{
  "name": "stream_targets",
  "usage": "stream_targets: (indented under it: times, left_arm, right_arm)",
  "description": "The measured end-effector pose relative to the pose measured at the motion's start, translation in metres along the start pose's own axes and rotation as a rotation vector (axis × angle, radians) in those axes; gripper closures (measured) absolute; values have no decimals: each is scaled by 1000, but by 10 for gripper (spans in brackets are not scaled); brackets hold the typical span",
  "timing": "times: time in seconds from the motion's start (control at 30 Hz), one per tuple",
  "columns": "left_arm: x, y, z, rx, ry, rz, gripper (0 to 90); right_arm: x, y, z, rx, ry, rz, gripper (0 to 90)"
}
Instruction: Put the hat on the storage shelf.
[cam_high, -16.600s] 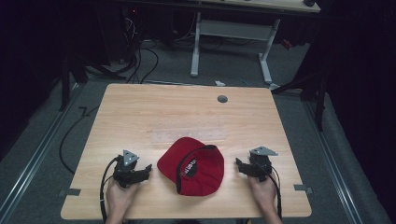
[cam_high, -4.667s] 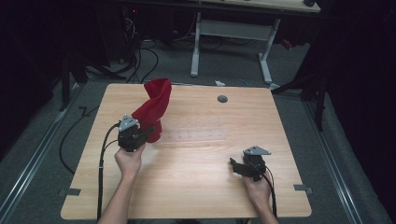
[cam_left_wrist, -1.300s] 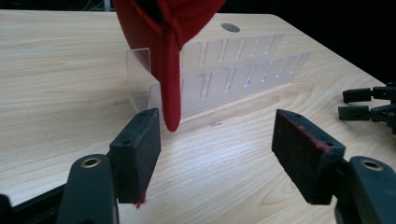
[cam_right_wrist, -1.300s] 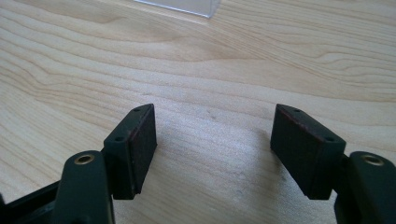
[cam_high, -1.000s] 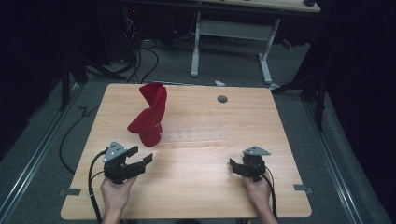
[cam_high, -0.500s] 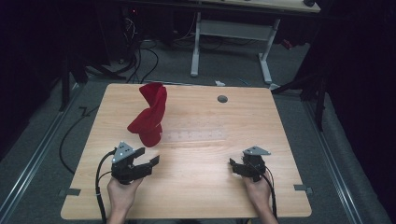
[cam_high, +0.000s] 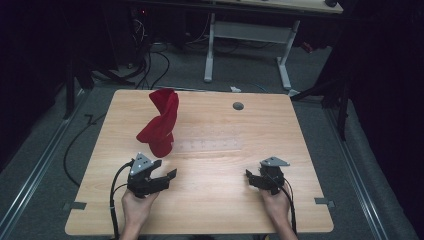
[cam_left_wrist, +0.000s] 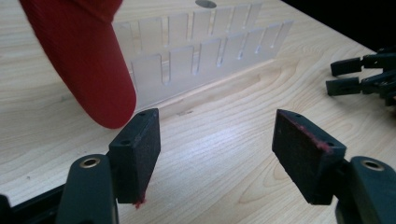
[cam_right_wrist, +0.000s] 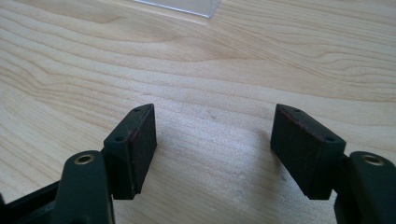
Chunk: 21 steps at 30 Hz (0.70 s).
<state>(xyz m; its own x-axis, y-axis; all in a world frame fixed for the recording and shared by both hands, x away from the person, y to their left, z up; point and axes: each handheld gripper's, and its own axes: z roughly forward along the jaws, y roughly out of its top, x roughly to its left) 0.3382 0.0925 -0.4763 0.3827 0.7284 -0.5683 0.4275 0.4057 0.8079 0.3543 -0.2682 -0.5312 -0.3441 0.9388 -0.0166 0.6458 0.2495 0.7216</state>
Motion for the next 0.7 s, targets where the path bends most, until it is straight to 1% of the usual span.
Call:
stream_targets:
  times: [0.2, 0.6, 0.63, 0.7]
  left_arm:
    - [0, -8, 5, 15, 1, 9, 331]
    - [-1, -16, 15, 33, 3, 31, 330]
    - [0, -16, 16, 37, 3, 39, 330]
    - [0, -18, 18, 41, 5, 43, 330]
  right_arm:
    - [0, 0, 0, 0, 1, -1, 316]
    - [0, 0, 0, 0, 0, -1, 316]
    - [0, 0, 0, 0, 0, -1, 316]
    - [0, 0, 0, 0, 1, -1, 316]
